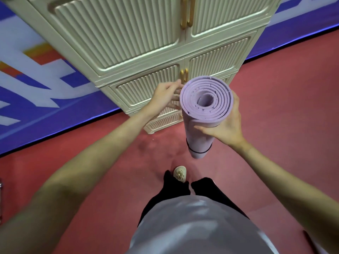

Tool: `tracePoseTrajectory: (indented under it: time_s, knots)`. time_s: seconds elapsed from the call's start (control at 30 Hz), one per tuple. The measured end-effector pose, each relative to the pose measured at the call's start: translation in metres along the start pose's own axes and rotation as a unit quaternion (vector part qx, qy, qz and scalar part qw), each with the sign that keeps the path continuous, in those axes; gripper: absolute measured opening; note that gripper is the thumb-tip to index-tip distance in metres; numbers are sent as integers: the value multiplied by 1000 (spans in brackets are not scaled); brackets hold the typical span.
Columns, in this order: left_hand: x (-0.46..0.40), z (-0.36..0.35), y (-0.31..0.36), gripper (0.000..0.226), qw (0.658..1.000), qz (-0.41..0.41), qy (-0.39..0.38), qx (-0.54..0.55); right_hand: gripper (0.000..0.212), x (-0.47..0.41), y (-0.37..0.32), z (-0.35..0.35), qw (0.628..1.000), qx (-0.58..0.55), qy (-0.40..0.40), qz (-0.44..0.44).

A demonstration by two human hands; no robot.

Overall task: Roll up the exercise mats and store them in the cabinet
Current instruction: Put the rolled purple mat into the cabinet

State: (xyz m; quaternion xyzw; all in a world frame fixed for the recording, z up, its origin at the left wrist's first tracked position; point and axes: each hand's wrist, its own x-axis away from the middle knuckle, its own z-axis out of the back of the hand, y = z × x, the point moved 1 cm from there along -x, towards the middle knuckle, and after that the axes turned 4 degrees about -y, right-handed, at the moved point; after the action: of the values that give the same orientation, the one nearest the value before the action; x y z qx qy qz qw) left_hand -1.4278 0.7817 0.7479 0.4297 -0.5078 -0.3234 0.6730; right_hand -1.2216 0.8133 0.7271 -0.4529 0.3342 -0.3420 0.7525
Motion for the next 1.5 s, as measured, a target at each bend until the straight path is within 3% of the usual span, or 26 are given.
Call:
tracePoseTrajectory:
  time_s: [0.17, 0.43, 0.63, 0.77, 0.83, 0.93, 1.07, 1.2, 1.37, 1.5]
  knots:
    - [-67, 22, -5, 20, 997, 17, 22, -69, 99, -33, 1, 2, 1000, -5, 4, 30]
    - [-155, 9, -36, 21, 981, 67, 139, -117, 109, -69, 47, 27, 999, 14, -23, 22]
    - [-185, -25, -47, 30, 962, 136, 211, -110, 109, -94, 84, 68, 998, -9, -56, 8]
    - [-194, -42, -58, 19, 943, 167, 271, -95, 103, -110, 98, 88, 995, -25, -92, 15]
    - [-196, -47, -62, 24, 935, 173, 280, -130, 102, -115, 105, 94, 994, -29, -108, 17]
    - [-198, -51, -68, 18, 914, 149, 328, -185, 102, -118, 117, 103, 991, -35, -125, 11]
    - [-199, -54, -72, 20, 895, 106, 399, -172, 106, -116, 129, 111, 993, -33, -116, 4]
    - [-191, -58, -76, 13, 893, 94, 388, -207, 98, -114, 132, 112, 996, -24, -91, 9]
    - [-137, -86, -109, 4, 906, 47, 369, -203, 111, -99, 132, 110, 997, -16, -77, -9]
    - [-71, -105, -149, 3, 880, 7, 423, -217, 109, -84, 122, 97, 996, -16, -89, -2]
